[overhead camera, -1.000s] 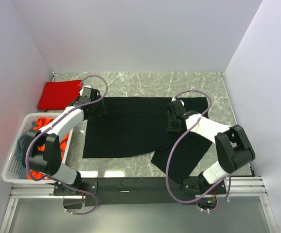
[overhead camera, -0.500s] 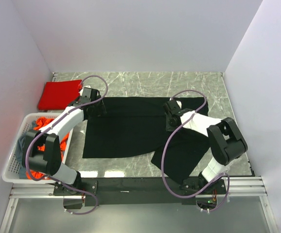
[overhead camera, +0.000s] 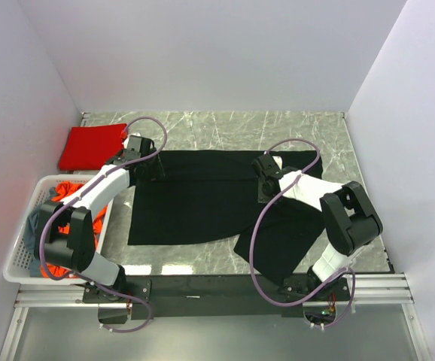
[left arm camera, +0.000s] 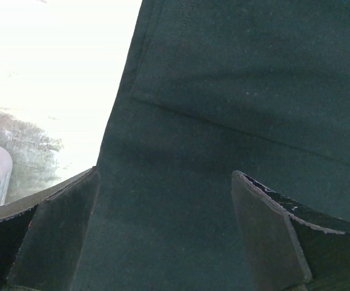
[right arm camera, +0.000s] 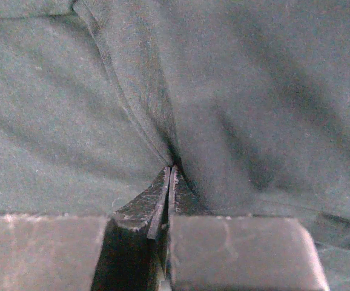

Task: Fold and stack the t-shirts
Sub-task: Fold the tshirt

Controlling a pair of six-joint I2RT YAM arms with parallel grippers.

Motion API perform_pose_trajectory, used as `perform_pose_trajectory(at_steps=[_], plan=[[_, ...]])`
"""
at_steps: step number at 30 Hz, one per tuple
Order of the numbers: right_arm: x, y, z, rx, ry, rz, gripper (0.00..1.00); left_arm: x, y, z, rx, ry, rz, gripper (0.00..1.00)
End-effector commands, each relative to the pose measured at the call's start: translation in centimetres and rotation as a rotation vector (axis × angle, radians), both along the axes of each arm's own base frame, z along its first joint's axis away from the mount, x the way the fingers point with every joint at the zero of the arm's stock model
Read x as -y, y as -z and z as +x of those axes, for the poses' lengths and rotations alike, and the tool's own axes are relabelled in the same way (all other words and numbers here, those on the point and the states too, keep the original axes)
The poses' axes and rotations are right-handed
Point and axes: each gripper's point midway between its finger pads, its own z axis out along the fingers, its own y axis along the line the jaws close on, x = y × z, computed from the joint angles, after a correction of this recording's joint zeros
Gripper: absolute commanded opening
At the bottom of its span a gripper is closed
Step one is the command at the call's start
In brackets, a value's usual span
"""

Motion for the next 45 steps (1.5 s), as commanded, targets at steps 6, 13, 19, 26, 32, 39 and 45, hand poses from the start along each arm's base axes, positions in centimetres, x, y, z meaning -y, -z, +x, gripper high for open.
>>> perform_pose_trajectory(at_steps=[6, 13, 19, 26, 32, 39, 45], plan=[[-1.1, -3.5, 0.2, 0.022, -0.004, 0.042, 0.00, 0.3, -1.9, 1.1, 0.054, 0.017, 0.003, 0.95], [-2.2, -4.2, -0.1, -0.030, -0.011, 0.079, 0.00, 0.3, -1.9, 1.0, 0.054, 0.018, 0.001, 0.95], [-2.7, -4.5, -0.3, -0.061, -0.013, 0.095, 0.01, 0.3, -2.0, 1.1, 0.055, 0.017, 0.002, 0.95], [-3.7, -4.3, -0.4, -0.100, -0.042, 0.133, 0.04, 0.3, -1.9, 1.1, 0.054, 0.017, 0.003, 0.95], [-5.1, -3.4, -0.4, -0.134, -0.090, 0.185, 0.13, 0.3, -1.7, 1.0, 0.050, 0.011, -0.001, 0.95], [-2.6, -7.0, 3.1, -0.017, -0.085, 0.151, 0.35, 0.2, -1.9, 2.9, 0.044, -0.029, -0.049, 0.95], [6.6, -9.8, 8.8, 0.132, 0.141, 0.194, 0.41, 0.1, -1.3, 6.9, 0.032, -0.071, -0.092, 0.95]])
